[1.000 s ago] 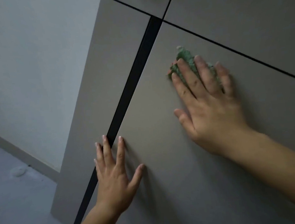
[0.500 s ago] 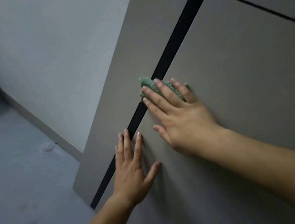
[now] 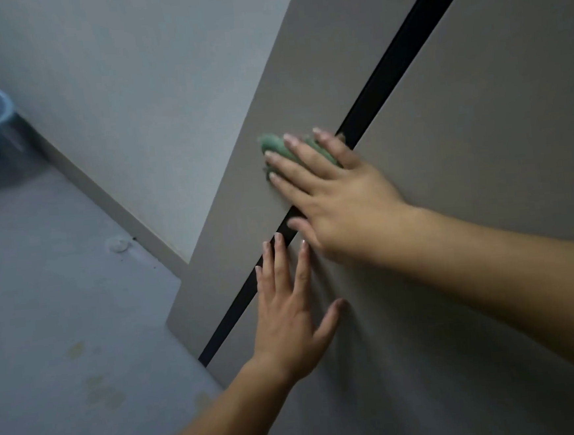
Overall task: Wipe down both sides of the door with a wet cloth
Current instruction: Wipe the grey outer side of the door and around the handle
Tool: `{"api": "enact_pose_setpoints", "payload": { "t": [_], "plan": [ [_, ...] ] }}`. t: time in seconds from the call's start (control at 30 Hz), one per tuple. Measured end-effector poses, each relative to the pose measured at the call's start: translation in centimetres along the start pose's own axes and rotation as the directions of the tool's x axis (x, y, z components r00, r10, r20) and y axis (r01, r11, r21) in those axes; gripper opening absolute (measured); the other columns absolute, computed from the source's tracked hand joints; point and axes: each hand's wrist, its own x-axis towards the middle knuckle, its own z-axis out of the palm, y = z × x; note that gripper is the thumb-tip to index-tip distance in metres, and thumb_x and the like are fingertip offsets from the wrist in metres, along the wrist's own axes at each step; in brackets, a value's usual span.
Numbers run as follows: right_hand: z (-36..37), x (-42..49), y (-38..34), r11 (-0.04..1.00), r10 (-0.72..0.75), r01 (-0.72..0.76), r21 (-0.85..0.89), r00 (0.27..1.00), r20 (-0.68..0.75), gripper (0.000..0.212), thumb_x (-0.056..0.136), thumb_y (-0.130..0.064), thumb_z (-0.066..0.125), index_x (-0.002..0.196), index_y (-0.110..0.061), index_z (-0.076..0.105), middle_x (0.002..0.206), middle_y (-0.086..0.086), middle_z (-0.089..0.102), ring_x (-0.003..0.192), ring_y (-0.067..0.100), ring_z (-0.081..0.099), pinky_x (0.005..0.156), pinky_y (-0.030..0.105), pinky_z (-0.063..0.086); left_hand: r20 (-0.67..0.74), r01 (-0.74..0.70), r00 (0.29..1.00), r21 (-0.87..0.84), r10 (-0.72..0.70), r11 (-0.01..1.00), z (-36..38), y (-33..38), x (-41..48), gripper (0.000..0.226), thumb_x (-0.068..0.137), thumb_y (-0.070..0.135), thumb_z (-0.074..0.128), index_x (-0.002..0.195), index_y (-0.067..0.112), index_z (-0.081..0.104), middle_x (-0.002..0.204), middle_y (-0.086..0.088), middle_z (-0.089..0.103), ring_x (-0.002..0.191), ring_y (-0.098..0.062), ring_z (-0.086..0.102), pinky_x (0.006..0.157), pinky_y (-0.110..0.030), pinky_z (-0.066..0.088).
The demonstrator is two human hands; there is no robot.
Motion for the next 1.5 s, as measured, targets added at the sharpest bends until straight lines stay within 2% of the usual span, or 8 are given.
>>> {"api": "enact_pose_setpoints", "payload": {
  "t": [0.33,0.63,0.77,0.93,1.03,1.17,1.37,1.5],
  "plan": [
    [-0.7,4.8,-0.8,0.998,-0.025,0.024,0.062,1.0,0.006,0.069,0.105,-0.052,0.014,0.164,-0.017,0.007,0.171,0.007,-0.009,0.157,0.029,-0.015,0.124,0.053,-0.015,0.002,-0.01,1.0,0.001,0.01,1.0,1.2,-1.6,-1.2,0.093,0.099,0.068,0.039,0.164,0.029,-0.015,0.172,-0.002,-0.023,0.159,-0.025,-0.019,0.13,-0.047,0.0],
    [2.7,-13.0,-2.5,0.899,0.006,-0.027,0.436,0.999,0.05,0.078,0.104,-0.06,0.017,0.162,-0.006,0.016,0.168,0.009,0.016,0.158,0.022,0.006,0.126,0.045,0.007,-0.14,-0.138,0.983,-0.145,0.118,0.98,-0.9,0.3,-1.7,0.082,0.102,0.039,0.048,0.163,0.006,0.004,0.174,-0.015,-0.003,0.161,-0.03,0.002,0.13,-0.047,0.015],
    [2.2,-13.7,-2.0,0.613,0.074,-0.061,0.788,0.997,0.019,0.078,0.102,-0.061,0.014,0.162,-0.015,-0.006,0.171,-0.002,0.007,0.154,-0.003,-0.009,0.125,0.026,-0.01,-0.143,-0.298,0.952,-0.215,0.272,0.93,-0.4,3.9,-1.9,0.079,0.101,0.028,0.051,0.161,0.001,0.008,0.171,-0.022,0.005,0.16,-0.036,0.007,0.129,-0.048,0.017],
    [1.7,-15.2,-0.3,-0.024,0.205,-0.071,0.997,0.976,0.075,0.077,0.095,-0.053,0.039,0.159,-0.036,0.0,0.164,-0.022,0.027,0.152,-0.006,0.014,0.125,0.024,0.014,-0.125,-0.282,0.956,-0.128,0.266,0.951,1.4,7.5,-2.4,0.078,0.103,0.038,0.045,0.163,0.012,0.004,0.169,-0.027,0.001,0.159,-0.043,-0.002,0.129,-0.052,0.013],
    [1.6,-16.0,1.5,0.296,0.264,-0.041,0.954,0.964,-0.04,0.069,0.099,-0.049,0.038,0.161,-0.028,0.017,0.164,-0.014,0.033,0.153,0.002,0.022,0.124,0.033,0.023,-0.148,-0.187,0.973,-0.061,0.177,0.98,2.1,9.2,-2.1,0.071,0.107,0.057,0.025,0.166,0.026,0.001,0.171,-0.025,-0.007,0.159,-0.04,-0.009,0.13,-0.052,0.005],
    [1.7,-15.9,2.4,0.741,0.209,-0.025,0.671,0.958,-0.196,0.065,0.099,-0.045,0.037,0.153,-0.007,0.043,0.159,0.008,0.042,0.153,0.022,0.03,0.122,0.04,0.024,-0.213,-0.007,0.977,-0.08,-0.01,0.997,1.1,7.3,0.3,0.077,0.103,0.059,0.024,0.163,0.014,0.009,0.171,-0.024,0.001,0.16,-0.036,-0.004,0.129,-0.049,0.005],
    [2.8,-14.2,1.1,0.965,0.071,-0.042,0.257,0.992,-0.107,0.07,0.101,-0.051,0.028,0.153,-0.008,0.044,0.165,0.015,0.03,0.156,0.031,0.019,0.127,0.049,0.018,-0.266,0.049,0.958,-0.23,-0.111,0.972,-1.0,2.6,4.1,0.078,0.101,0.047,0.03,0.161,0.0,0.014,0.169,-0.016,-0.006,0.159,-0.036,-0.01,0.129,-0.055,0.005],
    [4.0,-14.1,0.7,0.987,0.075,-0.053,0.151,0.987,-0.139,0.069,0.102,-0.049,0.033,0.153,-0.004,0.042,0.166,0.016,0.025,0.156,0.032,0.017,0.127,0.052,0.017,-0.15,-0.176,0.977,-0.157,0.153,0.972,4.1,5.2,-3.4,0.077,0.104,0.045,0.039,0.163,0.005,0.009,0.169,-0.027,-0.008,0.157,-0.048,-0.009,0.128,-0.058,0.008]
  ]
}}
